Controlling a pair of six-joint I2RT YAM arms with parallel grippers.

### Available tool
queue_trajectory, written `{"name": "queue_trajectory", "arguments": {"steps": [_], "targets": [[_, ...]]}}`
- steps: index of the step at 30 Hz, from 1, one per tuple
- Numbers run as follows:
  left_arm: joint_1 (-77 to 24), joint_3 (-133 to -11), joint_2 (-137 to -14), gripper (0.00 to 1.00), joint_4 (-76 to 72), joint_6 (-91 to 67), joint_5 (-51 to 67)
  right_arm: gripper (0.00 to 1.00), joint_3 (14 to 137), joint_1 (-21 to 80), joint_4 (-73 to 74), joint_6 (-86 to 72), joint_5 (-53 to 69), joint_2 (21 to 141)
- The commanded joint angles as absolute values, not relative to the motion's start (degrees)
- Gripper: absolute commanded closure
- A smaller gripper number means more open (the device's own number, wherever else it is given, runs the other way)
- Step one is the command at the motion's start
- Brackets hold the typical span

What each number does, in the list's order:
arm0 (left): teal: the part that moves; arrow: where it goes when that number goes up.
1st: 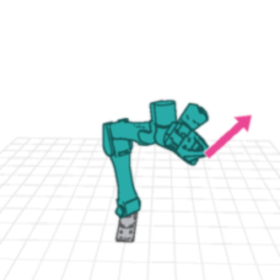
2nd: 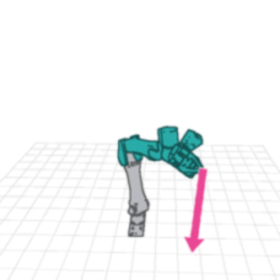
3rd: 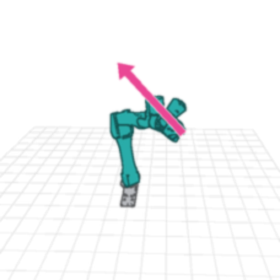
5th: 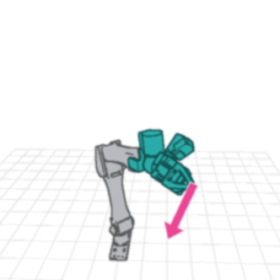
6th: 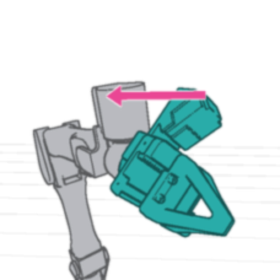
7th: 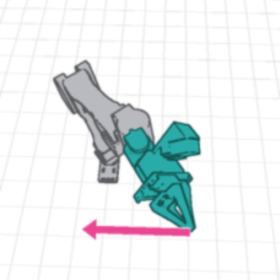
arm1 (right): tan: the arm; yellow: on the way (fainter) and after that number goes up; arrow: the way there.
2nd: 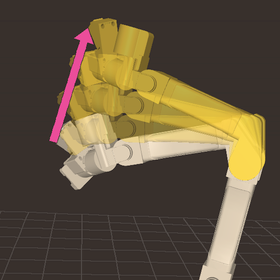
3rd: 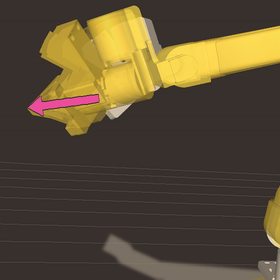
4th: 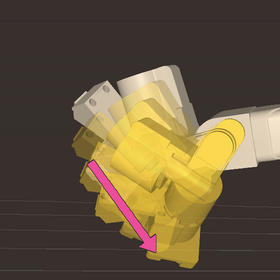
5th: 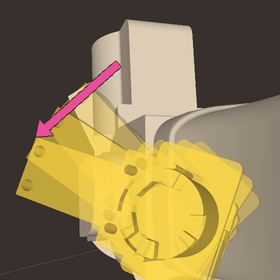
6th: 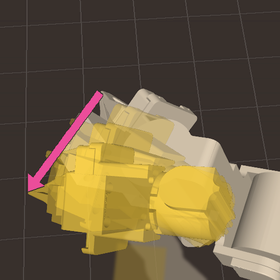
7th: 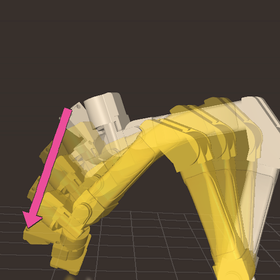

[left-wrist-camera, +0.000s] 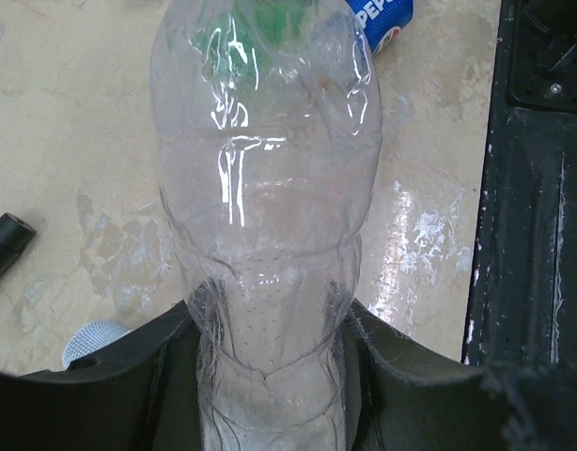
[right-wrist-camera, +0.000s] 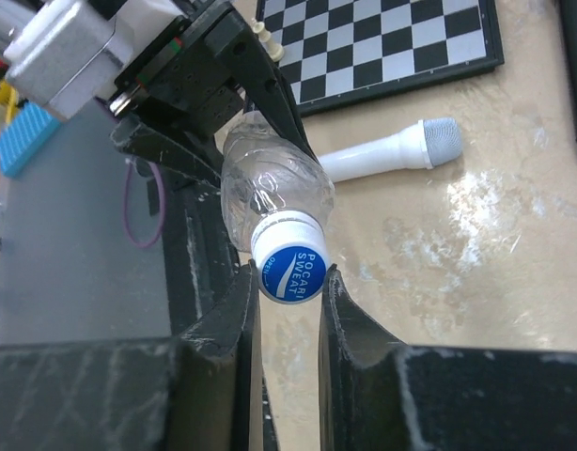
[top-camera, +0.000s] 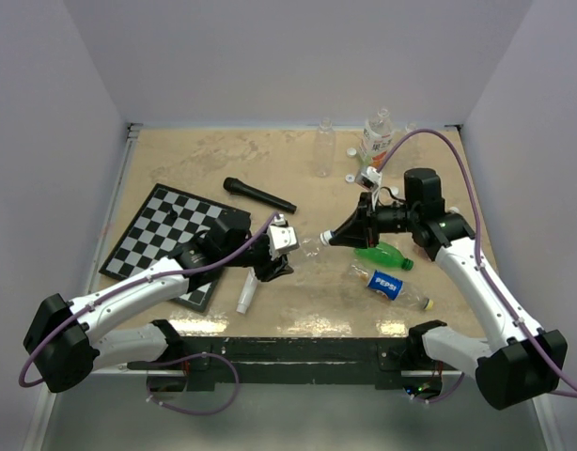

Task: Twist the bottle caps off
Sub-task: Unscrew the bottle cap from the plastic bottle.

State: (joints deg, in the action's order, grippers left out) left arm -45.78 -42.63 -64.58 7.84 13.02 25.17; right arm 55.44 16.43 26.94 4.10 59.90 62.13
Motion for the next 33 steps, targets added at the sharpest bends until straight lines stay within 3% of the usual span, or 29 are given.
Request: {"name": "queue_trajectory", "arguments": {"steps": [1, 14, 17, 21, 33], "targets": [[-45.6, -43.3, -63.5, 1.0, 5.4, 13.0, 25.5, 1.0, 61.0, 16.5, 37.0, 23.2, 67.5, 63.4], [-45.7, -43.5, -63.5, 1.0, 5.4, 13.0, 25.9, 1.0, 76.1, 16.5, 71.9, 91.0, 62.3, 71.1], [-45.6, -43.4, -63.6, 1.0, 5.4, 13.0, 25.8, 1.0, 75.6, 16.6, 72.2, 101.9, 62.4, 70.1], [-45.6, -43.4, -63.5, 1.0, 5.5, 13.0, 25.8, 1.0, 74.2, 16.6, 72.2, 109.4, 62.2, 68.7], [-45.7, -43.5, -63.5, 1.0, 5.5, 13.0, 26.0, 1.0, 72.6, 16.6, 72.1, 109.5, 61.6, 67.9]]}}
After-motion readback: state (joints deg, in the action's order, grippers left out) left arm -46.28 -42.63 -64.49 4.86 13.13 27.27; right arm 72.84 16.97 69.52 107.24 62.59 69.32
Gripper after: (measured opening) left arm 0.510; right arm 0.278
